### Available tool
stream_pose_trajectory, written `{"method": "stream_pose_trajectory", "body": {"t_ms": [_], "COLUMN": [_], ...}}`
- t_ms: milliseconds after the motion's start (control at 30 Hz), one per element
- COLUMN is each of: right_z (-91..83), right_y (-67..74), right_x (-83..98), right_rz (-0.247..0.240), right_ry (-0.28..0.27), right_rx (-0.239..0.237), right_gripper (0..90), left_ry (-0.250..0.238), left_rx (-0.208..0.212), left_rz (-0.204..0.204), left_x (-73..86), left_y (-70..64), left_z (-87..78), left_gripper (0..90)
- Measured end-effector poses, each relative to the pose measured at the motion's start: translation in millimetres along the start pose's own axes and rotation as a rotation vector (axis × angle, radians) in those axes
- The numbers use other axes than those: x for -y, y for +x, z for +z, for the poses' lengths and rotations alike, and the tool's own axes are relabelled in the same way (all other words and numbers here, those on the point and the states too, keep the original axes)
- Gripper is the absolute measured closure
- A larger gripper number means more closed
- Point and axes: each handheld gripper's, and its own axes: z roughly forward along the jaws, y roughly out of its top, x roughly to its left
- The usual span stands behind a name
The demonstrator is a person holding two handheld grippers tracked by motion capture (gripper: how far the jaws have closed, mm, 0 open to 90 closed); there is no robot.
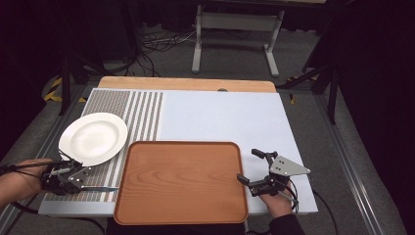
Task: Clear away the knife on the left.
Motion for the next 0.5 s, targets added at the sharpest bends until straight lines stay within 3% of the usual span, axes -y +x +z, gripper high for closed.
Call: {"method": "stream_pose_trajectory", "body": {"t_ms": [300,500], "right_z": [-0.4,0.6], "right_y": [-0.3,-0.4], "right_x": [0.1,0.5], "right_rz": [0.002,0.004], "right_ry": [-0.001,0.009], "right_rx": [0.002,0.001], "right_gripper": [2.2,2.3], "left_ry": [-0.017,-0.050], "left_rx": [0.004,0.013], "left_rz": [-0.029,-0.097], "left_x": [6.4,10.3], "left_y": [0.4,1.6], "left_z": [-4.7,-17.6], "left_gripper": [78.0,78.1]}}
